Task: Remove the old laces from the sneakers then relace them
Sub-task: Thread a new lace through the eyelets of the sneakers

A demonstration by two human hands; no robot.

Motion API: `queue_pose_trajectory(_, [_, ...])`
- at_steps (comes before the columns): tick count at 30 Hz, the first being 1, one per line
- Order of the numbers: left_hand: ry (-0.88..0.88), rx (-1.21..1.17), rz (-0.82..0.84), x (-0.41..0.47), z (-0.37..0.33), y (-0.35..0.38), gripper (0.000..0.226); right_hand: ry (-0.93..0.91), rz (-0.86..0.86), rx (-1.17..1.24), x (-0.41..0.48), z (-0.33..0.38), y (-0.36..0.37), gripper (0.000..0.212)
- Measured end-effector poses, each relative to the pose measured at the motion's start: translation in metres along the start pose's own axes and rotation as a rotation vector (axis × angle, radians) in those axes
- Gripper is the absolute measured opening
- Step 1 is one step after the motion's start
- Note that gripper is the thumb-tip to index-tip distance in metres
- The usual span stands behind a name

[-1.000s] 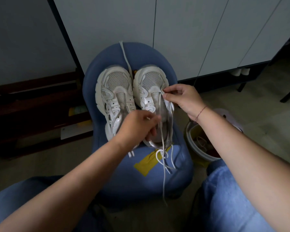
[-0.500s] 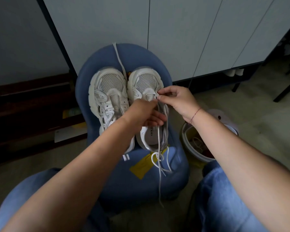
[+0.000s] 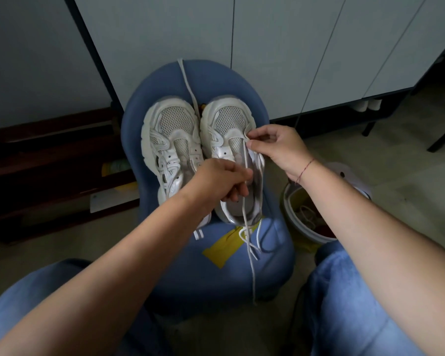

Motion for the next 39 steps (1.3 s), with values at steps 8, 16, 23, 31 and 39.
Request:
queue_pose_trajectory(8, [0.005,0.141,0.115,-0.034,0.017,0.001,0.022,-0.004,-0.001,-0.016,-0.002,0.002,0.0,0.017])
queue_pose_trajectory(16, [0.009,0.164,0.127,-0.049,0.029,0.003,0.021,-0.013,-0.018,-0.038,-0.003,0.002,0.002,0.016])
queue_pose_trajectory(23, [0.079,-0.015,-0.111,-0.04,0.012,-0.016,0.019,-0.013,-0.005,-0.136,-0.004,-0.003,0.006,0.021])
queue_pose_trajectory(31, [0.101,-0.121,-0.021,-0.024,0.006,-0.007,0.033,0.261,0.111,-0.133,-0.013,-0.007,-0.002,0.035])
queue_pose_trajectory(39, [0.178,-0.283,0.036,-0.027,-0.006,0.005,0.025,0.416,0.462,0.439,-0.049,0.041,-0.006,0.029])
Point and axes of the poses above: each hand's wrist, its own x-axis towards the middle knuckle, its own y-axis out of the palm, z = x × y, the point moved 3 cm from there along x, towards the middle knuckle, and after that the axes turned 5 degrees about x, right-handed, at the moved point
